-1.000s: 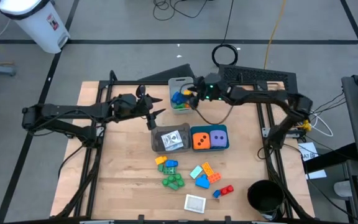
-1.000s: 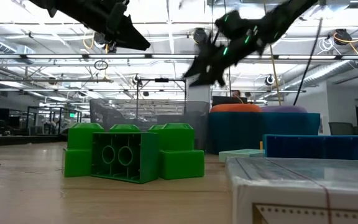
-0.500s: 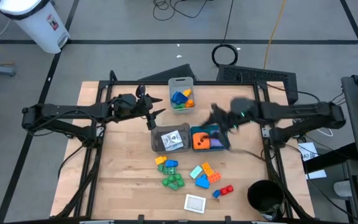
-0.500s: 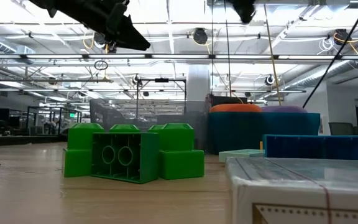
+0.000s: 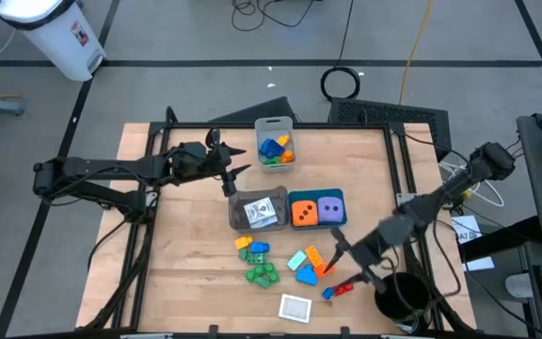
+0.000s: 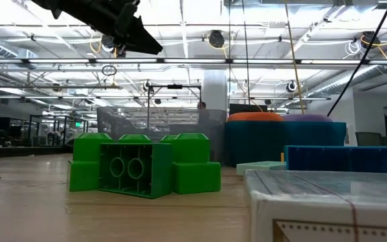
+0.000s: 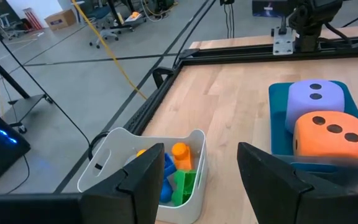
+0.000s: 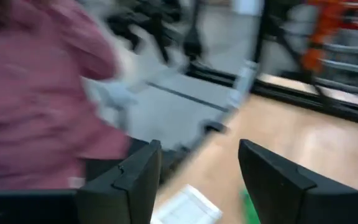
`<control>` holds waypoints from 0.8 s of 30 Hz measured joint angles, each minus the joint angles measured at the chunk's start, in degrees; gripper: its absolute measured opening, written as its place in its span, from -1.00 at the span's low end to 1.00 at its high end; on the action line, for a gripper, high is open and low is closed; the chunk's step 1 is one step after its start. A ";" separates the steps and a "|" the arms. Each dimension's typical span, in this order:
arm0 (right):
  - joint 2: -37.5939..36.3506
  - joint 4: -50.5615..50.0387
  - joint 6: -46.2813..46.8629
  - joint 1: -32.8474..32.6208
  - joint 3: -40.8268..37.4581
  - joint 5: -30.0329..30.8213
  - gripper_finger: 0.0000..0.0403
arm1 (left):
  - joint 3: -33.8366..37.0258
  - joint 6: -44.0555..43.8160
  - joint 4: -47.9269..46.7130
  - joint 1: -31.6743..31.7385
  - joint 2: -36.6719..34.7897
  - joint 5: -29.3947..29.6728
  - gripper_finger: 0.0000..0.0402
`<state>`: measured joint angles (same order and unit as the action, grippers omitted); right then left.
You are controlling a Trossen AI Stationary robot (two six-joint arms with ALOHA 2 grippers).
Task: Pick & Place Toys
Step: Put the red game piece into the gray bin
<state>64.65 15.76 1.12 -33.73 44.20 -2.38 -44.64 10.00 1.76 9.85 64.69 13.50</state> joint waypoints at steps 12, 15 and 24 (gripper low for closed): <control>12.56 -18.05 18.94 -9.41 6.96 19.20 0.23 | 0.02 0.00 0.20 0.00 0.00 -0.02 0.04; 16.97 -18.23 20.69 -9.48 6.96 15.96 0.23 | 0.02 0.00 0.31 0.00 0.00 -0.04 0.04; 20.91 -25.15 27.91 -13.04 7.06 14.29 0.29 | 0.02 0.00 0.26 -0.02 0.00 -0.04 0.04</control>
<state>85.56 -9.39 29.03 -46.77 51.26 11.91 -44.62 10.00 2.02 9.83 64.69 13.45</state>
